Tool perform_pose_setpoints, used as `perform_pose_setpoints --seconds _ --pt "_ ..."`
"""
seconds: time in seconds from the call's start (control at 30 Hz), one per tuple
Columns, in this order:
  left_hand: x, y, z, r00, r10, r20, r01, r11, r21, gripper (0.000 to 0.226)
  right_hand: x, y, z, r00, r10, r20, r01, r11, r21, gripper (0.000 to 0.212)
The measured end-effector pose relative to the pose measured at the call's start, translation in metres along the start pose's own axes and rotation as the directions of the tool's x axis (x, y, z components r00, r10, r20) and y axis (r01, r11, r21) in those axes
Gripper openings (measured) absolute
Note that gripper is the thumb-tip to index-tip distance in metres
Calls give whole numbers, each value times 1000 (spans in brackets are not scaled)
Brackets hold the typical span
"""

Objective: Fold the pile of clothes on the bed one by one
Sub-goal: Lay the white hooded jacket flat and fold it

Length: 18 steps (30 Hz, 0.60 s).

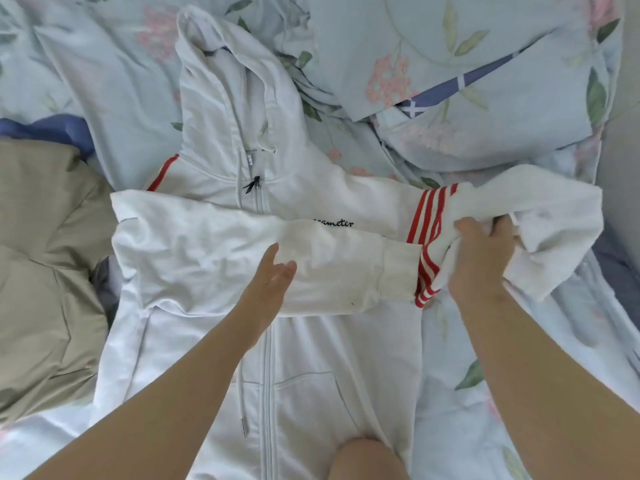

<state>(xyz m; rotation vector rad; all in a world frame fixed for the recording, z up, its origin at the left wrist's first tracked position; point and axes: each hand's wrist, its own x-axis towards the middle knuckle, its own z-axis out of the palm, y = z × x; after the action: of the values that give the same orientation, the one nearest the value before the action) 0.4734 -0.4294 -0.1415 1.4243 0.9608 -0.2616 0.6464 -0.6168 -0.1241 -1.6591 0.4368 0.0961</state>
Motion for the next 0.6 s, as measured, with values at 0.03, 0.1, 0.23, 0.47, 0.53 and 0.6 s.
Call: perform_pose_setpoints --seconds 0.03,0.1,0.23,0.47,0.53,0.6 --pt "-2 1 -5 1000 -4 -29 2 998 -66 53 -23 0 6 994 -71 86 78 994 -75 36" --pt "-6 4 -13 996 -34 -86 18 982 -187 49 -63 14 12 927 -38 374 139 959 -247 35" --pt "-4 4 -21 985 -130 -116 86 941 -328 50 -103 46 7 730 297 616 28 887 -461 13" --pt "13 2 4 995 2 -102 -2 1000 -5 62 -59 52 2 927 356 116 -302 894 -331 26" --pt "21 5 15 973 158 -169 -102 949 299 63 -50 53 9 920 351 176 -237 853 -464 42" --pt "28 16 27 945 281 -167 -182 876 447 61 -48 59 13 898 342 275 -123 797 -591 48"
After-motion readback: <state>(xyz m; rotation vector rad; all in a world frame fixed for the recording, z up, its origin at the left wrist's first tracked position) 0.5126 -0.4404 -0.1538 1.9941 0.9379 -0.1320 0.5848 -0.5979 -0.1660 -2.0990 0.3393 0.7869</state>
